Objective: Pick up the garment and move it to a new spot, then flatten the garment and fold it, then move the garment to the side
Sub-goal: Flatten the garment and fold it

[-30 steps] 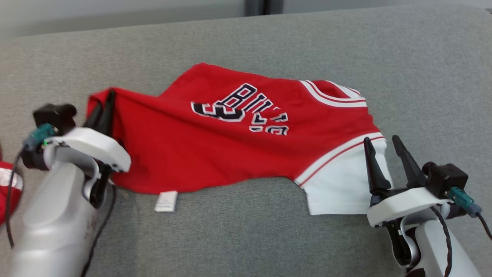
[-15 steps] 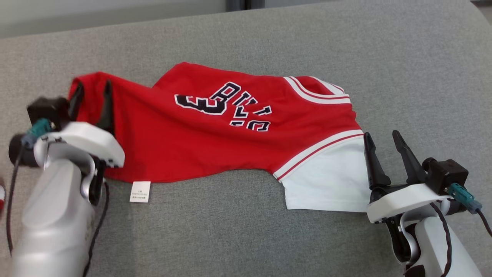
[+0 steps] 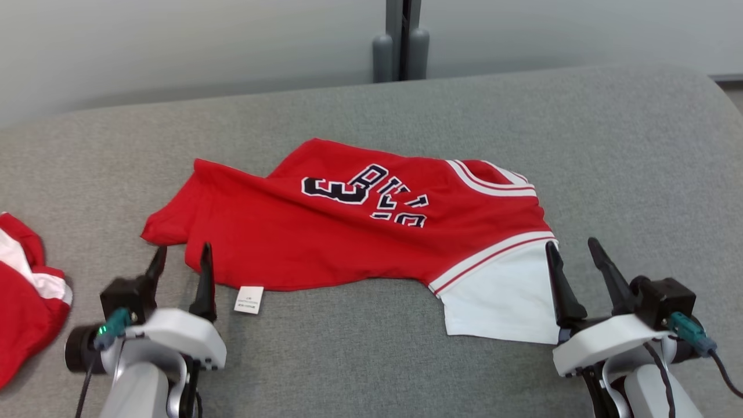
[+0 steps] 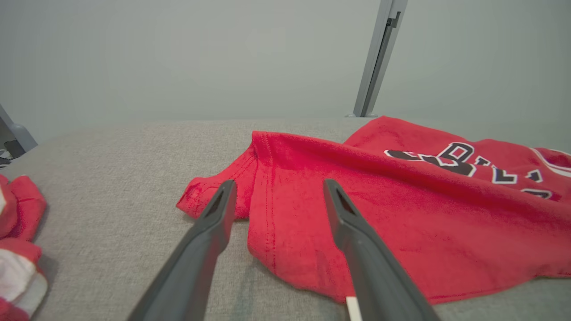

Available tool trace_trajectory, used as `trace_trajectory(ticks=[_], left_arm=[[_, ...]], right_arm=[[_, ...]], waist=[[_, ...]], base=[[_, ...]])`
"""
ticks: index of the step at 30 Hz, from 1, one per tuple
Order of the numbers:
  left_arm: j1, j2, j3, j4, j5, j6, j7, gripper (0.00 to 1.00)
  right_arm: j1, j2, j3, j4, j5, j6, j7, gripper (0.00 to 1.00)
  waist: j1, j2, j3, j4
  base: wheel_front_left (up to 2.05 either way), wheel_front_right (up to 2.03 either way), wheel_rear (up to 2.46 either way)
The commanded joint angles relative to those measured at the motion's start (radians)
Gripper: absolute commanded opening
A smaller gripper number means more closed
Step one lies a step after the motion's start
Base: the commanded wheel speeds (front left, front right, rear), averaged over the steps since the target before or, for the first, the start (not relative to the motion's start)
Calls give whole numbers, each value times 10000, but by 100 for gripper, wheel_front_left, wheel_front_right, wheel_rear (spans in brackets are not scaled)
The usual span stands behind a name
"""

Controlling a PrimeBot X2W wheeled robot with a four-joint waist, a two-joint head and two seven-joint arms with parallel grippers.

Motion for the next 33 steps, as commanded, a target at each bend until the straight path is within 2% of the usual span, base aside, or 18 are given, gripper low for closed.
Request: trace_trajectory(ticks=[1, 8, 16, 24, 33], left_arm=[[267, 3, 62, -137, 118, -21, -3, 100], [2035, -370, 524, -1237, 520, -42, -3, 100], [3278, -482, 805, -2012, 925, -195, -3, 100], [3508, -524, 589, -2043, 820, -361, -3, 100], [3064, -528, -35, -2046, 594, -376, -3, 100]], right_arm=[[156, -63, -15, -24, -30, 1, -1, 100], [777, -66, -26, 126, -127, 1, -1, 100], [1395, -66, -216, 143, -332, 1, -1, 100], [1621, -63, -476, 683, -474, 1, -1, 100], [1091, -66, -825, 2445, -625, 1, -2, 100]], waist=[[0, 0, -302, 209], [0, 0, -1119, 438], [0, 0, -1557, 552], [0, 0, -1463, 627], [0, 0, -877, 932]], base=[[0, 0, 0], [0, 0, 0], [0, 0, 0], [0, 0, 0], [0, 0, 0]])
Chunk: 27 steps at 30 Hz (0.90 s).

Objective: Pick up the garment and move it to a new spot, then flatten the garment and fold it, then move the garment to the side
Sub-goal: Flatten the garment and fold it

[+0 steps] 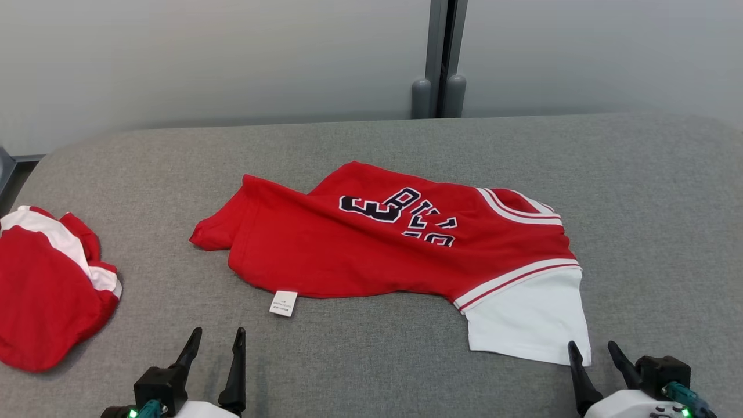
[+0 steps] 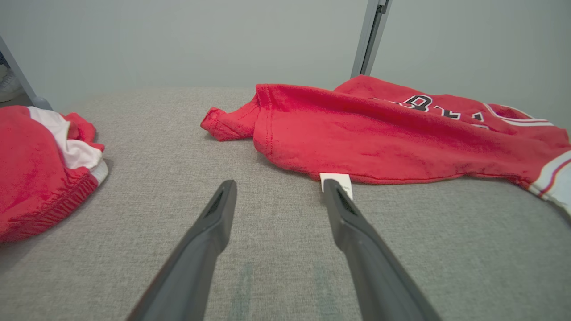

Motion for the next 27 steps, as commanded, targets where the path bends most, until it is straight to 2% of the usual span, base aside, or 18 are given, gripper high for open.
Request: trace_trajectory(ticks=[1, 4, 5, 6, 7, 8, 9, 10, 15, 22, 27], left_arm=[[-255, 39, -65, -25, -50, -37, -3, 100], [-371, 40, -89, 11, -103, -39, -3, 100], [-418, 38, -89, 21, -115, -40, -3, 100], [-418, 38, -89, 21, -115, -40, -3, 100], [-470, 39, -69, 23, -148, -17, -3, 100], [-514, 41, -61, 22, -137, -4, -3, 100], [-527, 41, -58, 18, -141, 3, -3, 100], [-526, 39, -61, 16, -156, 3, -3, 100], [-511, 39, -108, 109, -310, -7, -3, 100], [-528, 38, -426, 521, -594, -151, -3, 100], [-685, 40, -668, 905, -1000, -254, -2, 100]], right_arm=[[-356, -63, 32, 374, 49, 1, 3, 100], [-564, -68, 45, 971, 57, 1, 3, 100], [-630, -69, 45, 1170, 53, 1, 6, 92], [-630, -69, 45, 1170, 53, 1, 6, 92], [-708, -66, 39, 1372, 62, -1, 17, 69], [-755, -60, 68, 1547, 23, -1, 29, 38], [-784, -49, 86, 1692, 70, 1, 37, 22], [-816, -40, 90, 1767, 84, 1, 40, 0], [-913, -89, -132, 1473, 176, -10, 35, 0], [-936, -82, -913, -591, 67, -2, 0, 0], [-966, -126, -1352, -1520, -97, -1, 2, 0]], waist=[[0, -1, 244, 161], [0, -1, 399, 260], [0, -1, 442, 277], [0, -1, 442, 277], [0, -1, 480, 291], [0, -1, 509, 301], [0, -1, 536, 299], [0, -1, 558, 293], [0, -1, 567, 134], [0, -1, 514, -315], [0, -1, 572, -619]], base=[[0, 0, 0], [0, 0, 0], [0, 0, 0], [0, 0, 0], [0, 0, 0], [0, 0, 0], [0, 0, 0], [0, 0, 0], [0, 0, 0], [0, 0, 0], [0, 0, 0]])
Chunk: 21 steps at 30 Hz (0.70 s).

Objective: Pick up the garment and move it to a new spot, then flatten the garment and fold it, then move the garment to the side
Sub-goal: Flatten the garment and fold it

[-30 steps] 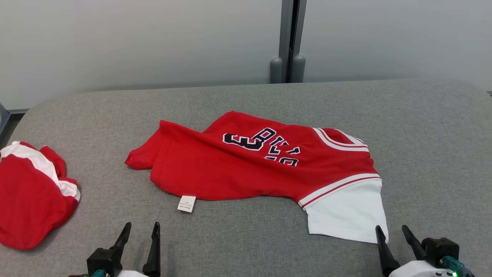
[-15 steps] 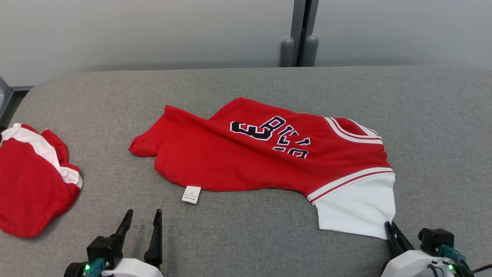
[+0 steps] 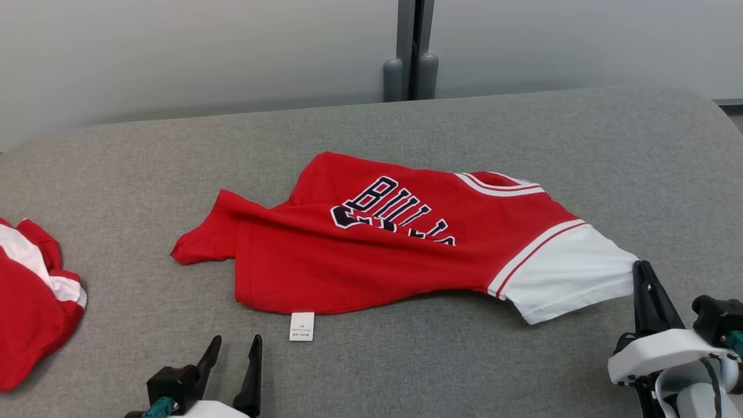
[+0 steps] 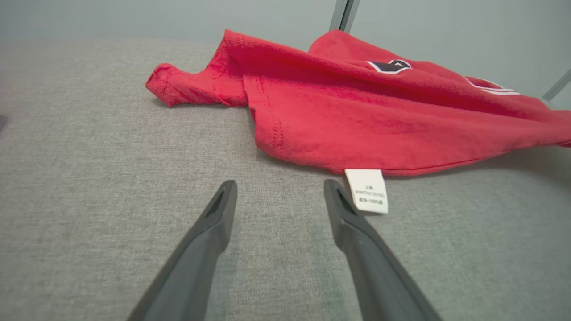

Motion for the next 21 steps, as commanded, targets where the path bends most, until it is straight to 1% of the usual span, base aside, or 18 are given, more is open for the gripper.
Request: trace_trajectory(ticks=[1, 5, 8, 13, 20, 21], left_arm=[[-253, 39, -67, 160, -216, -90, -3, 100], [-551, 44, -252, 475, -416, -226, -3, 100], [-932, 41, -212, 649, -279, -242, -3, 100], [-1558, 41, 194, 1028, 25, -151, -3, 100], [-1836, 41, 513, 1011, 343, -381, -2, 100], [-1847, 39, 508, 1035, 302, -413, -2, 81]], right_arm=[[-42, -58, -56, -160, -49, -3, 0, 0], [-160, -49, -32, -405, -17, -3, 0, 0], [-260, -35, 52, -512, -13, -3, 0, 0], [-510, -17, 303, -591, 16, -3, 0, 0], [-694, -2, 397, -632, 4, -3, 0, 0], [-714, 0, 409, -627, 11, -3, 0, 0]], waist=[[0, 0, 80, -146], [0, 0, 333, -332], [0, 0, 599, -451], [0, 0, 1055, -618], [0, 0, 1364, -664], [0, 0, 1391, -656]], base=[[0, 0, 0], [0, 0, 0], [0, 0, 0], [0, 0, 0], [0, 0, 0], [0, 0, 0]])
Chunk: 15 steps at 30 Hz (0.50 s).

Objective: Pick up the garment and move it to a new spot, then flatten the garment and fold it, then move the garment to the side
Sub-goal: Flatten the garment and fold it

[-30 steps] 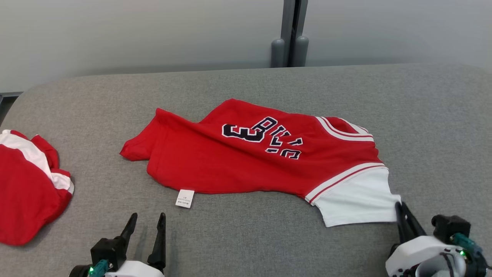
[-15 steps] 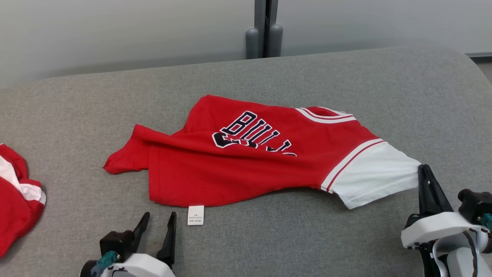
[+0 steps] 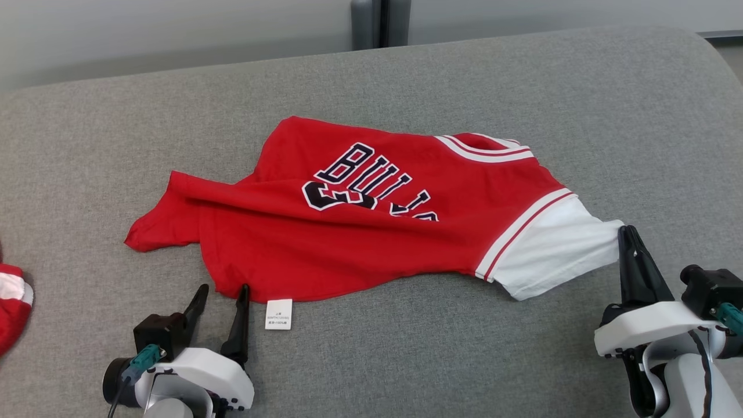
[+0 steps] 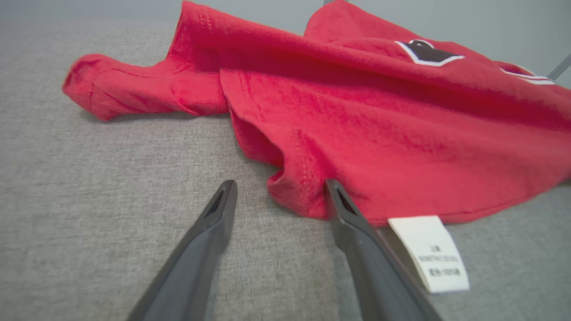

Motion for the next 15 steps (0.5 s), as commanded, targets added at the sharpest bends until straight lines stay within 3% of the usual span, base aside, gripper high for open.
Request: trace_trajectory(ticks=[1, 2, 3, 15], left_arm=[[-200, 41, 5, -11, -49, -88, 0, 40], [-200, 41, 5, -11, -49, -88, 0, 40], [-187, 39, -36, -47, -106, -139, 0, 0], [500, 42, -157, -1468, -240, -298, -1, 0]], right_arm=[[-133, -36, -9, -4, 16, -3, 0, 0], [-133, -36, -9, -4, 16, -3, 0, 0], [-152, -36, -8, 6, 22, -3, 0, 0], [-5, -45, -40, -130, 493, -3, 0, 0]], waist=[[0, 0, 53, 21], [0, 0, 53, 21], [0, 0, 64, 37], [0, 0, -774, 825]], base=[[0, 0, 0], [0, 0, 0], [0, 0, 0], [0, 0, 0]])
